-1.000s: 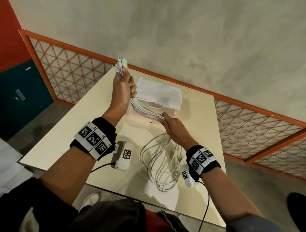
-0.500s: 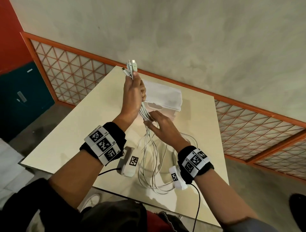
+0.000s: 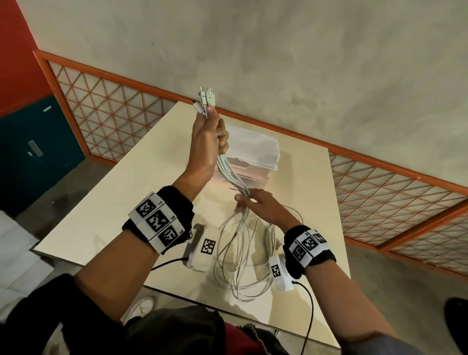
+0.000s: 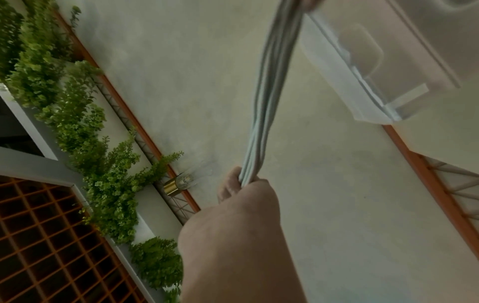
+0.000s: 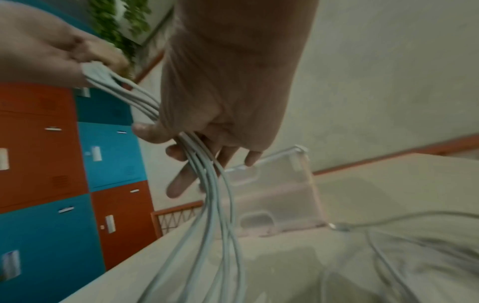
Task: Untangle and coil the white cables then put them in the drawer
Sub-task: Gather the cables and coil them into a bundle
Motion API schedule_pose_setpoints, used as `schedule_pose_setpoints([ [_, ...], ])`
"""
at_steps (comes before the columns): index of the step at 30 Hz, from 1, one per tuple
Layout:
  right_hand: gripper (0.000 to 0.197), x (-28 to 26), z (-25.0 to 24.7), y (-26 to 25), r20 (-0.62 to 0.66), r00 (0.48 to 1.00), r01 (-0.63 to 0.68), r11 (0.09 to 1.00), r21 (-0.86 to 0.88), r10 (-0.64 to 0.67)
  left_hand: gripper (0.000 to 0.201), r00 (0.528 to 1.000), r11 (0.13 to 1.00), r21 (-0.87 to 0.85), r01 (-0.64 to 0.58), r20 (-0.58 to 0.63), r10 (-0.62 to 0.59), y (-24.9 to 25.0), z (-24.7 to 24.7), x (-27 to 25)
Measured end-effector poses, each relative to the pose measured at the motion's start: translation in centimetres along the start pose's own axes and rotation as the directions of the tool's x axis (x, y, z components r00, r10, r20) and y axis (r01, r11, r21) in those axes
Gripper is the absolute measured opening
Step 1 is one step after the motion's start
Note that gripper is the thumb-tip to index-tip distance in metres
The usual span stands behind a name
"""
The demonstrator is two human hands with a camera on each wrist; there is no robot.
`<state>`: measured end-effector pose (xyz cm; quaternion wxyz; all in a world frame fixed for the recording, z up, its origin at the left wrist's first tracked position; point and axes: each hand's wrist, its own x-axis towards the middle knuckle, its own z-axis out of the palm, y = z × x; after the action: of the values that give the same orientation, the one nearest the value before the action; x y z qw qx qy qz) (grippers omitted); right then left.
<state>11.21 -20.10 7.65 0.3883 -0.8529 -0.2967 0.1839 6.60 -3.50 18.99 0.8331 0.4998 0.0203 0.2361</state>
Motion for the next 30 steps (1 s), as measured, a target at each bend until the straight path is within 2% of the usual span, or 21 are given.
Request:
schedule_pose_setpoints([
  [2,0.036,-0.9,-0.3,1.8,-0.014,0.996,-0.083,0.988,0.13,0.085,0.038,1.0,0.999,0.049,-0.013,-0.019,0.014,0.2,-0.7,0.4],
  [4,0.043,-1.7,-0.7,3.0,-0.056,0.988,-0.128,0.966,0.223,0.144,0.031,0.996,0.963,0.255,-0.09,0.003,0.092,0.1,-1.8,0.6],
  [5,0.046,-2.0,-0.9,3.5,-0.076,0.985,-0.131,0.954,0.27,0.157,0.03,0.99,0.893,0.427,-0.143,0.049,0.135,-0.1,-2.4,0.5],
  [6,0.045,-2.3,-1.2,3.5,-0.084,0.985,-0.115,0.944,0.309,0.148,0.03,0.981,0.784,0.589,-0.196,0.122,0.154,-0.3,-2.8,0.2],
  [7,0.044,-2.4,-1.3,3.5,-0.084,0.988,-0.09,0.931,0.353,0.127,0.028,0.969,0.674,0.699,-0.24,0.209,0.128,-0.6,-3.1,-0.2],
  [8,0.046,-2.5,-1.5,3.0,-0.089,0.99,-0.068,0.92,0.385,0.111,0.025,0.959,0.599,0.758,-0.258,0.277,0.063,-0.9,-3.3,-0.7],
  [9,0.049,-2.5,-1.7,2.5,-0.107,0.986,-0.074,0.91,0.409,0.128,0.022,0.947,0.564,0.783,-0.262,0.32,-0.005,-1.2,-3.5,-1.1],
  [12,0.057,-2.2,-2.4,0.6,-0.194,0.964,-0.115,0.941,0.32,0.184,0.028,0.913,0.574,0.796,-0.192,0.359,-0.192,-2.1,-3.6,-2.0],
  [14,0.053,-1.9,-2.6,-0.9,-0.216,0.966,-0.084,0.962,0.259,0.142,0.04,0.869,0.525,0.839,-0.145,0.361,-0.337,-3.0,-3.5,-2.3],
  [16,0.051,-1.6,-2.7,-2.6,-0.215,0.973,-0.026,0.969,0.245,0.08,0.038,0.824,0.486,0.865,-0.122,0.362,-0.437,-4.5,-3.7,-2.4],
  [18,0.05,-1.4,-3.0,-4.1,-0.229,0.972,0.005,0.962,0.272,0.06,0.03,0.819,0.517,0.853,-0.075,0.349,-0.456,-5.6,-4.1,-2.2],
  [22,0.044,-1.7,-3.6,-4.9,-0.184,0.983,0.081,0.929,0.361,-0.014,0.014,0.907,0.661,0.75,-0.017,0.29,-0.306,-4.3,-4.0,-1.7],
  [24,0.035,-1.6,-3.4,-3.9,-0.147,0.987,0.114,0.914,0.39,-0.06,0.017,0.95,0.666,0.744,-0.057,0.246,-0.194,-2.8,-3.5,-1.1],
  [27,0.037,-1.3,-3.1,-2.6,-0.062,0.998,0.041,0.902,0.431,-0.016,0.012,0.986,0.688,0.721,-0.08,0.157,-0.05,-1.9,-3.5,0.1],
  [30,0.034,-1.2,-3.2,-1.8,-0.012,0.999,-0.025,0.93,0.366,0.032,0.013,0.999,0.758,0.65,-0.051,0.037,0.035,-1.7,-4.1,0.6],
])
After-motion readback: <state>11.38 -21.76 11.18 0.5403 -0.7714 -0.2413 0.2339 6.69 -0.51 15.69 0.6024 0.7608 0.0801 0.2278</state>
